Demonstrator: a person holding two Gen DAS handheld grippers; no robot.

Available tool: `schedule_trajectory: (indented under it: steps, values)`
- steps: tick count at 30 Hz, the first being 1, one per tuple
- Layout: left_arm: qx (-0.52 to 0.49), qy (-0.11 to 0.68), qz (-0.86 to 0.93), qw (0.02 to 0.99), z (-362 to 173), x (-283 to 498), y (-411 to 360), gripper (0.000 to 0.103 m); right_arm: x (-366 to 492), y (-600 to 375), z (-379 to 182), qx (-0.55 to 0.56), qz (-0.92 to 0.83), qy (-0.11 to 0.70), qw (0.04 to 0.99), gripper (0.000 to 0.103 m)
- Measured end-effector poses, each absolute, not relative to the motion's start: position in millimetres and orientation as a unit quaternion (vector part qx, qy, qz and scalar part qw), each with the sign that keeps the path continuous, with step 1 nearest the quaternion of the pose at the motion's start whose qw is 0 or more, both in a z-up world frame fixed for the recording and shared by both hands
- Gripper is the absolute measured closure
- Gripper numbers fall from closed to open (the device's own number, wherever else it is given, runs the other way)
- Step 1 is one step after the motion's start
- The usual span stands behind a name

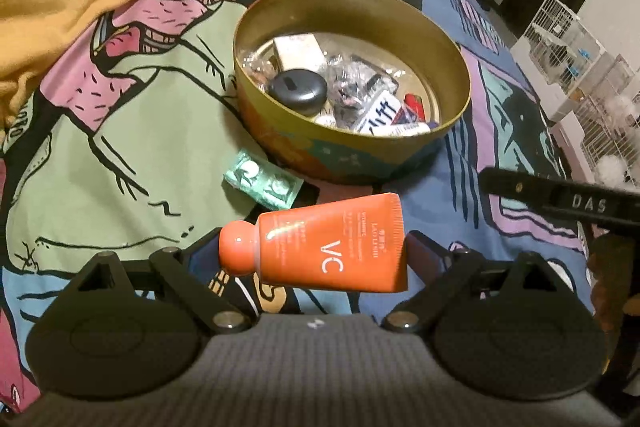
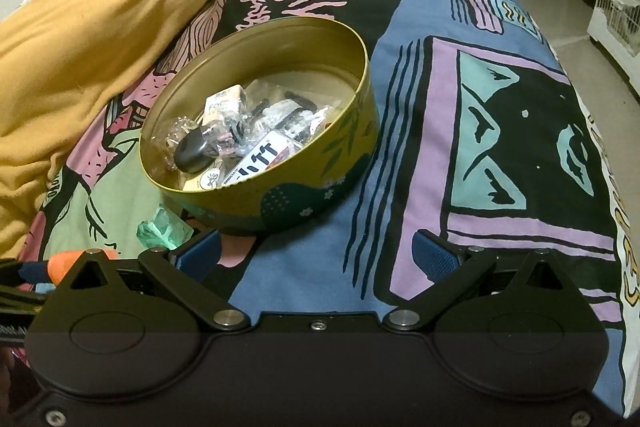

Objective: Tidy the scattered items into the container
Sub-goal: 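Lift the orange VC tube toward the gold tin with the left gripper, then carry the orange tube over the gold tin and open the left gripper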

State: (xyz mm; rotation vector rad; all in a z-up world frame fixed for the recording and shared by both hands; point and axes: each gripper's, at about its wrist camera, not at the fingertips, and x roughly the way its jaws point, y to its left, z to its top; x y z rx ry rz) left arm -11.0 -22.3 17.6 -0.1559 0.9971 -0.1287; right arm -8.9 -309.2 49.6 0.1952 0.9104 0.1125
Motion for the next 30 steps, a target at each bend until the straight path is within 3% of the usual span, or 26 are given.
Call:
schedule_trajectory:
  steps: [30]
  values:
    - [-0.081, 0.432, -0.063, 0.896, 62.3, 3.5, -19.6, 0.01, -7.2, -305.2, 47.1, 0.085, 0.061, 0.445, 0.889, 0.001]
